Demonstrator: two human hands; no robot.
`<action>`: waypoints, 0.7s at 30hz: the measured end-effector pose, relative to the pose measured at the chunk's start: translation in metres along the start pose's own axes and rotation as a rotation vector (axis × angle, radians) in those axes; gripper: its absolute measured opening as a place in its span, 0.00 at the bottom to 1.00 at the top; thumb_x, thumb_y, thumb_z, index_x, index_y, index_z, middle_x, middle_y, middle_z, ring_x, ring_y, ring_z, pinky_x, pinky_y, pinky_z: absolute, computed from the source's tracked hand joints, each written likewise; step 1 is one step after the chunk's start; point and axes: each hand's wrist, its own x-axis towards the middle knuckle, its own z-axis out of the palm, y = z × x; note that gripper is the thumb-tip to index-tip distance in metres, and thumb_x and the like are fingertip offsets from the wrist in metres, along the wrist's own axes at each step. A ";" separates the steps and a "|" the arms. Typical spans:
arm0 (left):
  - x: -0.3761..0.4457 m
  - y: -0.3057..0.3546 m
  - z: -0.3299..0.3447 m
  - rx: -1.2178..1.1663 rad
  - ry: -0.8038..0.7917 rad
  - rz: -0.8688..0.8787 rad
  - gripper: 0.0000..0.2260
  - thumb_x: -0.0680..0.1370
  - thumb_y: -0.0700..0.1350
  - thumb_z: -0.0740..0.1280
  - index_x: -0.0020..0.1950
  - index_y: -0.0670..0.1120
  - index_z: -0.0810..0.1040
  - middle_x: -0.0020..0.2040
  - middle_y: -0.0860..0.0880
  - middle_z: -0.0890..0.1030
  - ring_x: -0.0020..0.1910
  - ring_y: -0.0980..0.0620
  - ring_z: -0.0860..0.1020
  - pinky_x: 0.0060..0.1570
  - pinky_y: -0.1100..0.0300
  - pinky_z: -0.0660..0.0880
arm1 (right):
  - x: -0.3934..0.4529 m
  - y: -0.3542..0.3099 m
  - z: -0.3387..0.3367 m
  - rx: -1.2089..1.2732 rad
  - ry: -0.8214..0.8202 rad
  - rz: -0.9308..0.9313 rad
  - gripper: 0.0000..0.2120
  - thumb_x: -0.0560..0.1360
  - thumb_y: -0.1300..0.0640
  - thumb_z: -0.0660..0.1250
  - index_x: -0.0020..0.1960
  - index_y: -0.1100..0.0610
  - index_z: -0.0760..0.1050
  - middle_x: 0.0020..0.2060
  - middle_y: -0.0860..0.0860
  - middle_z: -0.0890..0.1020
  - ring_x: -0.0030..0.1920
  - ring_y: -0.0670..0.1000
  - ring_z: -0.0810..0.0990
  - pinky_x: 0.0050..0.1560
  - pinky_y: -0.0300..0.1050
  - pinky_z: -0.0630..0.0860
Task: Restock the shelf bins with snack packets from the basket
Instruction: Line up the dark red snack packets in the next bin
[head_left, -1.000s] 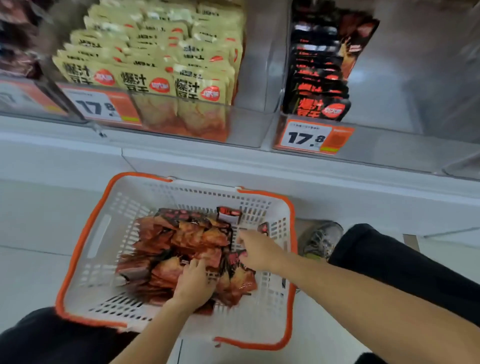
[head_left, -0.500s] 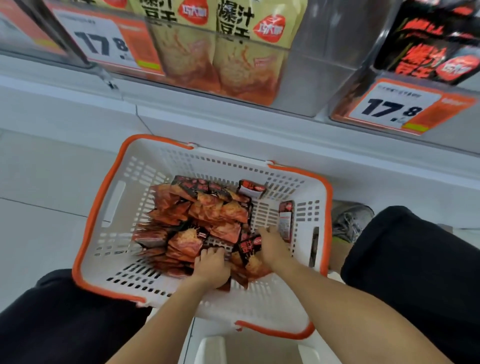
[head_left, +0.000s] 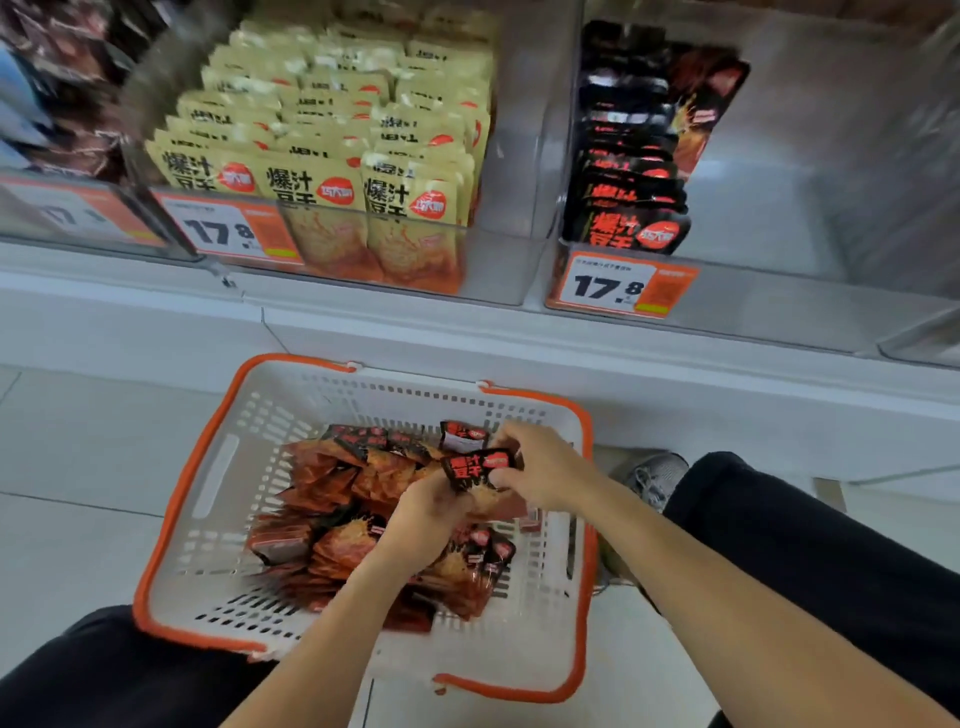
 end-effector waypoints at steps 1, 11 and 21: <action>-0.001 0.019 -0.003 -0.027 0.020 0.055 0.08 0.81 0.41 0.67 0.55 0.53 0.80 0.44 0.56 0.85 0.44 0.59 0.82 0.45 0.62 0.76 | -0.008 -0.009 -0.020 0.017 0.060 -0.014 0.13 0.73 0.54 0.75 0.54 0.49 0.73 0.50 0.48 0.80 0.48 0.49 0.78 0.49 0.44 0.75; -0.014 0.208 -0.008 0.003 0.387 0.635 0.10 0.79 0.47 0.70 0.58 0.52 0.75 0.54 0.56 0.78 0.55 0.61 0.75 0.56 0.71 0.69 | -0.120 -0.051 -0.188 0.211 0.608 -0.190 0.20 0.70 0.64 0.77 0.52 0.44 0.77 0.41 0.39 0.84 0.42 0.39 0.83 0.45 0.32 0.77; 0.042 0.266 -0.018 0.425 0.504 0.684 0.47 0.73 0.58 0.72 0.81 0.40 0.51 0.80 0.42 0.57 0.77 0.44 0.59 0.70 0.50 0.64 | -0.018 0.006 -0.303 0.145 1.041 0.075 0.11 0.66 0.60 0.79 0.41 0.53 0.77 0.45 0.58 0.86 0.47 0.55 0.85 0.48 0.49 0.79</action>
